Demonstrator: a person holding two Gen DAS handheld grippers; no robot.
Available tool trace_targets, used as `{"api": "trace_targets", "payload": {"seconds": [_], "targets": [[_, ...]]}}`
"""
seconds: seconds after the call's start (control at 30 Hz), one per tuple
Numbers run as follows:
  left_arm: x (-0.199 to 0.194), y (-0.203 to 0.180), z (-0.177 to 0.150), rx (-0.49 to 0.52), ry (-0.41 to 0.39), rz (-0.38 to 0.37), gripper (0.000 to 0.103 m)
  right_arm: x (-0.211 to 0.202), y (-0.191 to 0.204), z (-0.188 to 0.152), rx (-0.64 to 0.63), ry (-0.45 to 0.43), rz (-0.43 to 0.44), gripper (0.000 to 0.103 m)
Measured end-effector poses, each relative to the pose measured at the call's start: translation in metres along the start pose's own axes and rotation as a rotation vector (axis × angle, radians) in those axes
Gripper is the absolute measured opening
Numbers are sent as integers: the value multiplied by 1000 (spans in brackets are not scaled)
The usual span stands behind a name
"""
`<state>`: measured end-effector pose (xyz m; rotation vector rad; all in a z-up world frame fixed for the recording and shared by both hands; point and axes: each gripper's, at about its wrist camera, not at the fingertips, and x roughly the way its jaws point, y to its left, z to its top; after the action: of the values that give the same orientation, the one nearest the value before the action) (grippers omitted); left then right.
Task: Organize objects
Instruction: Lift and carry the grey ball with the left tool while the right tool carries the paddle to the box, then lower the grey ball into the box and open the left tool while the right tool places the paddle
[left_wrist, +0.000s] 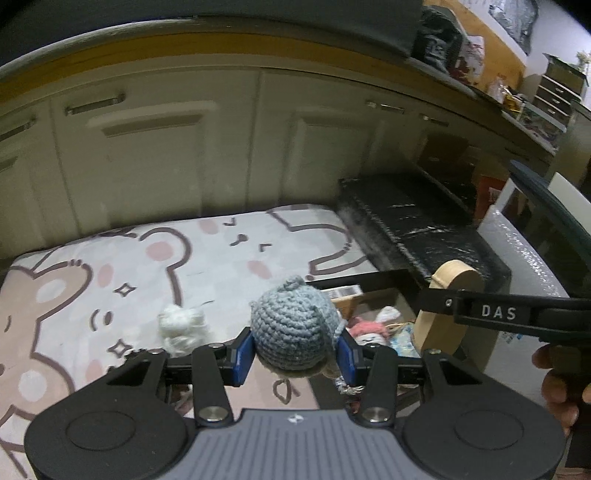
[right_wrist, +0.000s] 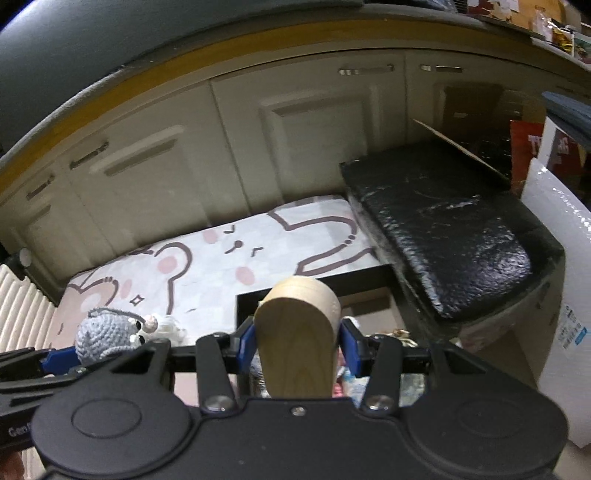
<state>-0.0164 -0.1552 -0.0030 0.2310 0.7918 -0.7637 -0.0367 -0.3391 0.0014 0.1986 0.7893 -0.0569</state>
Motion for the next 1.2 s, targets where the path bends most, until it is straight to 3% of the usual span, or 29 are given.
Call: {"api": "trace_targets", "payload": {"seconds": [0.37, 0.6, 1.2], "targets": [[17, -20, 4, 16, -9, -63, 47, 5, -28, -2, -7, 11, -62, 48], [31, -27, 5, 33, 2, -94, 47, 23, -39, -7, -15, 77, -91, 48], [79, -25, 10, 15, 45, -155, 47, 89, -29, 1, -129, 135, -175, 49]]}}
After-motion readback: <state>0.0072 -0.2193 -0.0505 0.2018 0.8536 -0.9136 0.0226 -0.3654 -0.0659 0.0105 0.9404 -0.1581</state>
